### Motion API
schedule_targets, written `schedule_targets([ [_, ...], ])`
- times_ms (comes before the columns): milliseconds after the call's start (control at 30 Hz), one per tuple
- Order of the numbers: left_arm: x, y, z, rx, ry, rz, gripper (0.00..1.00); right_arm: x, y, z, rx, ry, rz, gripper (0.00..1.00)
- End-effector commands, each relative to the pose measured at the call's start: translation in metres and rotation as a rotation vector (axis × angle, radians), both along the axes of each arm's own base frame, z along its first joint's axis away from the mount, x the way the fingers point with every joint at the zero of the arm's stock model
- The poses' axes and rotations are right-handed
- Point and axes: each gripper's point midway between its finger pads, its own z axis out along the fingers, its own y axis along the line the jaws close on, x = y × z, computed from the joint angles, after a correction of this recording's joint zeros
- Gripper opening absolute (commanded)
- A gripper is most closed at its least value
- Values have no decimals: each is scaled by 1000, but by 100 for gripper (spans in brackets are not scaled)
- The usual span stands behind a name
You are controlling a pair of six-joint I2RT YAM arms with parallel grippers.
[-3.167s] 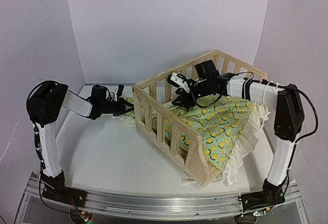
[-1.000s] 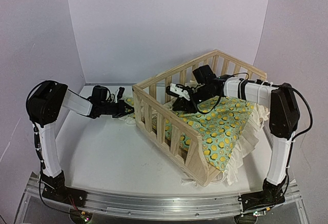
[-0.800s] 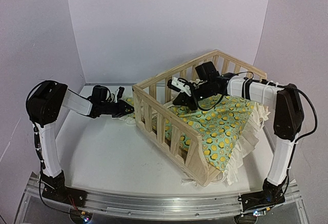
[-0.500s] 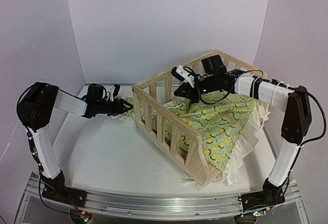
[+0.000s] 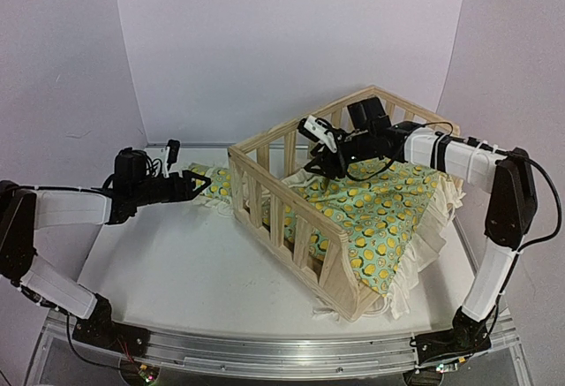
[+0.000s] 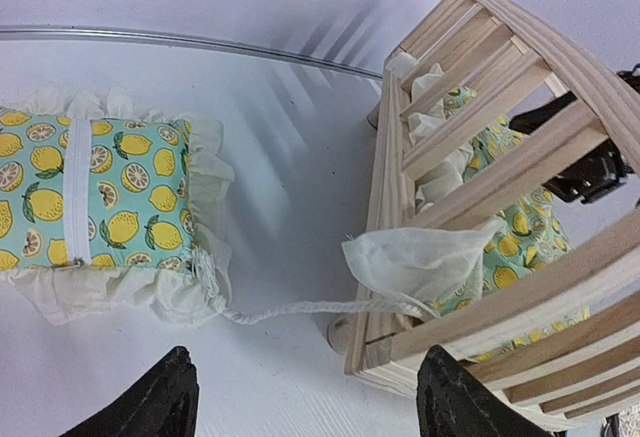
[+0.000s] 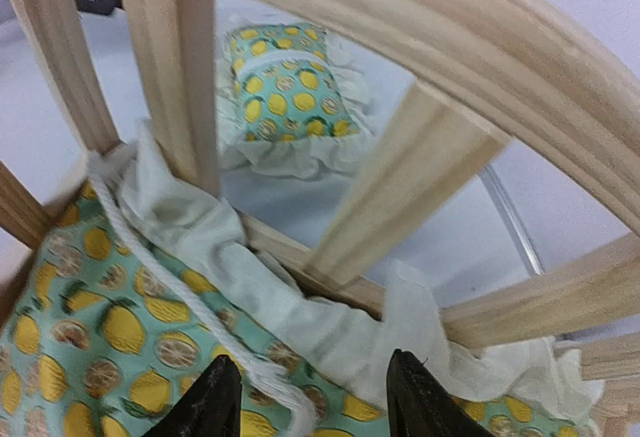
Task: Set up the pet bed
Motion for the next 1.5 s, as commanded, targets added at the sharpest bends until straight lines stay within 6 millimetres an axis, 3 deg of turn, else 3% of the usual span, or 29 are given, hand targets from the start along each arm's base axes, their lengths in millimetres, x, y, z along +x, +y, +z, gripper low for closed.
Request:
schedule_targets([
  [0, -21, -6, 21, -37, -56, -50, 75, 23, -30, -6, -197, -167, 34, 52],
  [100, -30, -8, 29, -53, -73, -74, 76, 26, -29, -13, -232, -183, 75, 52],
  [367, -44, -13, 34, -77, -77, -116, 76, 9, -11, -25, -203, -127, 207, 53],
  [633, -49, -10, 40, -86, -90, -98, 76, 13, 9, -31, -180, -138, 222, 53],
  [1000, -55, -8, 51, -97, -123, -100, 77, 6, 17, -54, -203, -97, 261, 42],
  [1100, -56, -8, 54, -98, -131, -103, 77, 1, 18, -56, -222, -101, 261, 50],
  [1200, -55, -10, 55, -101, -124, -113, 77, -7, 21, -52, -227, -115, 275, 51],
  [1333, -54, -10, 57, -101, -125, -112, 77, -9, 22, -45, -224, -145, 272, 41],
  [1467, -53, -10, 57, -99, -123, -107, 77, -8, 24, -50, -234, -145, 277, 34],
])
